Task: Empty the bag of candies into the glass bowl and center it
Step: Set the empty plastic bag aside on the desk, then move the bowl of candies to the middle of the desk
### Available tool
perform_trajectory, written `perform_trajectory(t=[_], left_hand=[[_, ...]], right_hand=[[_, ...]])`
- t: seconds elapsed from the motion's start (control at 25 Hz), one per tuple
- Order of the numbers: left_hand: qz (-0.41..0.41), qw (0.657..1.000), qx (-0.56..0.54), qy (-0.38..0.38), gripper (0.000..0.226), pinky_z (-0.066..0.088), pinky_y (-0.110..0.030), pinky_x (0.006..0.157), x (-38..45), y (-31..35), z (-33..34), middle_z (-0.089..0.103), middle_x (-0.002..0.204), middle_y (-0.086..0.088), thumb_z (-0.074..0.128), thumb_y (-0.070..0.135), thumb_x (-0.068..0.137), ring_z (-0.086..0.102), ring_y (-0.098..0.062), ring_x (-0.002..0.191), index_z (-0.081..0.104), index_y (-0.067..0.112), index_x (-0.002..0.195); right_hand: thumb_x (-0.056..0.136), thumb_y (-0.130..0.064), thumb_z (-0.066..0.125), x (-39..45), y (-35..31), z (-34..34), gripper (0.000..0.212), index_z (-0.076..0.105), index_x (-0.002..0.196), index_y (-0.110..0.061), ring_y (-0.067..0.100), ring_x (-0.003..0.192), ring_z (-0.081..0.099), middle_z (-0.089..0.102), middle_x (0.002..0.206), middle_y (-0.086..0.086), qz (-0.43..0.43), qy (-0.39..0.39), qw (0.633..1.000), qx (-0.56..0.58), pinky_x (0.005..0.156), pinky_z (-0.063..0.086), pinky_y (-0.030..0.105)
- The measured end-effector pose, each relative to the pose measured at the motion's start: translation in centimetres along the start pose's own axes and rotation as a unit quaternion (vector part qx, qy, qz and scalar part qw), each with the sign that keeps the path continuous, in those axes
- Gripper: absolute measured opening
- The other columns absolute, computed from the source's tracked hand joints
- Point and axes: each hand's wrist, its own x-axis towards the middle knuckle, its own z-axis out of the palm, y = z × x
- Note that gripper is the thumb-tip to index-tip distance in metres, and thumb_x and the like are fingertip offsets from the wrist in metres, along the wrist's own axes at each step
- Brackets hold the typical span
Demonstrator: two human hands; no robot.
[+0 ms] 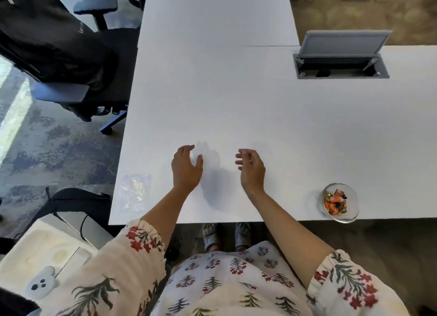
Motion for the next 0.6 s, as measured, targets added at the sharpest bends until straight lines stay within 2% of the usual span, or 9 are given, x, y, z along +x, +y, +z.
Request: perform_trajectory(t=[0.12,0.28,0.44,0.6], left_hand=[[0.068,0.996,-0.029,-0.050,0.040,0.041,-0.041,0.111,-0.2,4.4,3.8,0.060,0.139,-0.010,0.054,0.029,0.101,0.055,-0.029,0.131,0.060,0.007,0.135],[0.119,0.984,-0.057,-0.121,0.041,0.036,-0.031,0.111,-0.8,9.8,8.2,0.057,0.144,-0.007,0.051,0.030,0.105,0.052,-0.025,0.136,0.057,0.009,0.139],[0.123,0.969,-0.085,-0.197,0.043,0.035,-0.027,0.113,-2.4,15.0,12.1,0.054,0.148,-0.004,0.048,0.034,0.106,0.050,-0.021,0.138,0.052,0.012,0.143],[0.102,0.956,-0.134,-0.241,0.042,0.040,-0.030,0.113,-4.9,19.0,15.1,0.058,0.142,-0.003,0.045,0.038,0.107,0.053,-0.017,0.133,0.056,0.013,0.139]], right_hand=[[0.104,-0.026,0.044,1.2,0.4,-3.9,0.030,0.070,0.102,-0.011,0.014,0.082,0.069,0.072,0.095,-0.003,-0.005,0.045,0.999,0.000,0.076,0.055,0.029],[0.107,-0.030,0.038,2.4,1.2,-8.9,0.037,0.070,0.103,-0.013,0.016,0.087,0.070,0.073,0.098,-0.002,-0.010,0.122,0.993,-0.001,0.080,0.056,0.032],[0.107,-0.030,0.035,3.0,1.6,-14.4,0.037,0.068,0.107,-0.013,0.018,0.091,0.070,0.073,0.104,0.003,-0.018,0.217,0.976,0.021,0.080,0.056,0.028],[0.103,-0.026,0.037,2.9,2.7,-20.1,0.036,0.071,0.100,-0.015,0.017,0.086,0.069,0.074,0.095,-0.001,-0.006,0.335,0.940,0.066,0.076,0.055,0.030]])
